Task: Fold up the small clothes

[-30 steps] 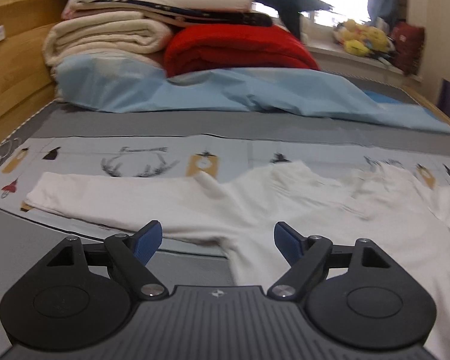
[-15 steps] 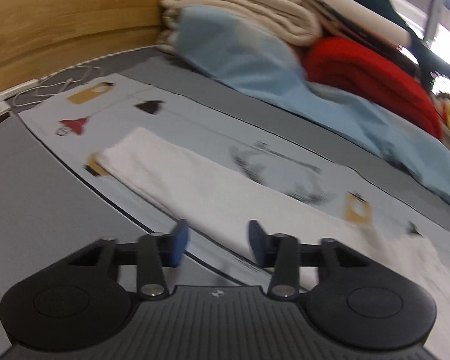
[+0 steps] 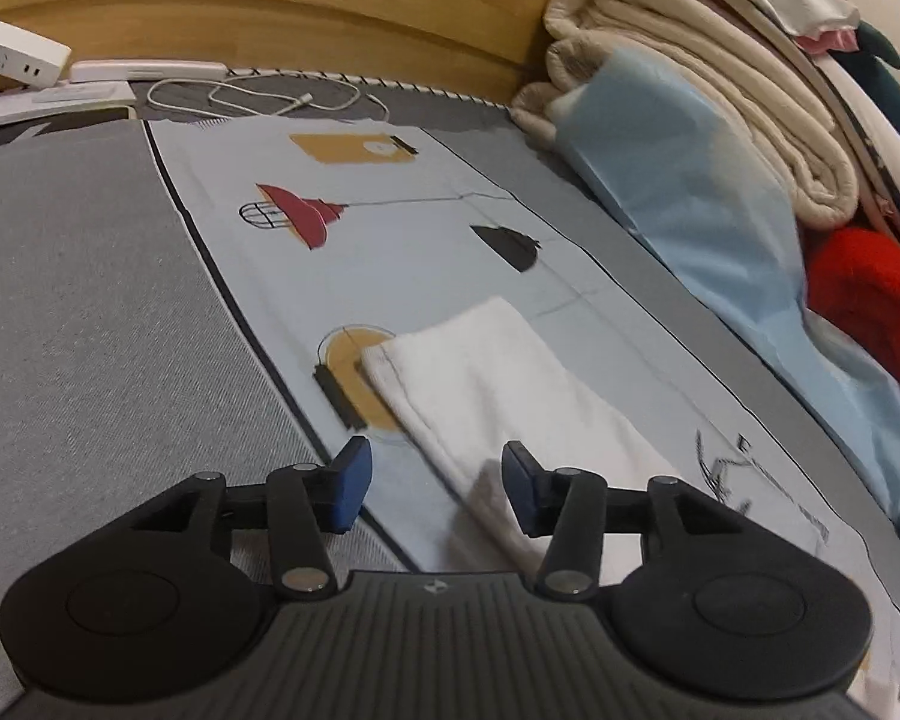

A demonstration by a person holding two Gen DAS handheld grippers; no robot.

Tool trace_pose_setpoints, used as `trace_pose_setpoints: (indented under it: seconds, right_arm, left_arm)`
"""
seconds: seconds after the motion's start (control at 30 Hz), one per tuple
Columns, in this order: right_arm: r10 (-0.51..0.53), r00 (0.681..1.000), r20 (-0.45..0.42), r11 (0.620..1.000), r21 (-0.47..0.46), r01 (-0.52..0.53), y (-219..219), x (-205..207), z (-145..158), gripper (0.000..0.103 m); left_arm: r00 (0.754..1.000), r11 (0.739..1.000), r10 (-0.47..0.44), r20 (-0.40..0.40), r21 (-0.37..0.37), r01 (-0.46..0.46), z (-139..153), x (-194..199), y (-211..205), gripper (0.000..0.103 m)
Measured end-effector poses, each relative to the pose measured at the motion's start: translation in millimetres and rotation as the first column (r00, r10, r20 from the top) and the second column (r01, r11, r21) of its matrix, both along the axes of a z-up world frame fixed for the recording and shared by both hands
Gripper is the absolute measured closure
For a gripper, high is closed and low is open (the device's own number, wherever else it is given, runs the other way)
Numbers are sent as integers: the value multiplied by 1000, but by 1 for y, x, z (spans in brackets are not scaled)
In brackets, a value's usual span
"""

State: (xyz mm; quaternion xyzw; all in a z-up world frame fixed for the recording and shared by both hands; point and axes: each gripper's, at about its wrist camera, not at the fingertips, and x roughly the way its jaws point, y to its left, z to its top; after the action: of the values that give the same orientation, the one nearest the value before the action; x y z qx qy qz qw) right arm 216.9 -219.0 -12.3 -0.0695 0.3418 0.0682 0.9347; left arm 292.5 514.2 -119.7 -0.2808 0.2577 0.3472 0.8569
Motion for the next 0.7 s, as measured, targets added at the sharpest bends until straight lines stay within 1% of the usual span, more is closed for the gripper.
trace_pose_setpoints:
  seconds: [0.07,0.1,0.13,0.17,0.2,0.23,0.27,0.37,0.47,0.57,0.63,0.7]
  right_arm:
    - [-9,1000,-9,1000,-5,9,-5,1,-1,92]
    - [-14,1000,-12,1000,-5,14,-6,2,-2,92]
    - [-18,1000,-14,1000,-4,18,-8,2,-2,92]
    - [-19,1000,-15,1000,-2,19,-8,2,-2,92]
    - [-19,1000,-13,1000,-2,19,-9,2,-2,92]
    - [-17,1000,-8,1000,-1,17,-8,1,0,92]
    - [-13,1000,-3,1000,-1,13,-8,0,1,92]
    - [-13,1000,11,1000,13,13,-8,-3,6,92]
    - [-26,999,19,999,41,26,-10,-6,13,92]
    - [-33,999,30,997,64,31,-12,-11,19,92]
    - [-36,999,36,997,71,33,-14,-16,21,92]
    - [-39,998,42,997,66,36,-18,-22,23,92]
  left_arm:
    - [1000,1000,8,-14,22,-7,1,7,-7,52]
    - [1000,1000,4,-19,26,-4,2,9,-10,71]
    - [1000,1000,-13,-23,10,13,1,12,-12,101]
    - [999,1000,-18,-29,-3,18,0,14,-14,100]
    - [999,1000,-1,-35,17,1,3,12,-20,100]
    - [999,998,18,-44,55,-16,10,10,-27,100]
    - [999,997,19,-44,74,-16,15,12,-35,100]
    - [1000,993,-12,-3,115,12,43,8,-58,100]
    - [996,986,-82,37,149,75,80,1,-88,100]
    - [984,978,-158,89,150,143,118,-3,-126,100]
    - [966,965,-231,119,153,212,143,-4,-162,100]
    - [942,943,-307,132,174,283,162,-6,-204,100]
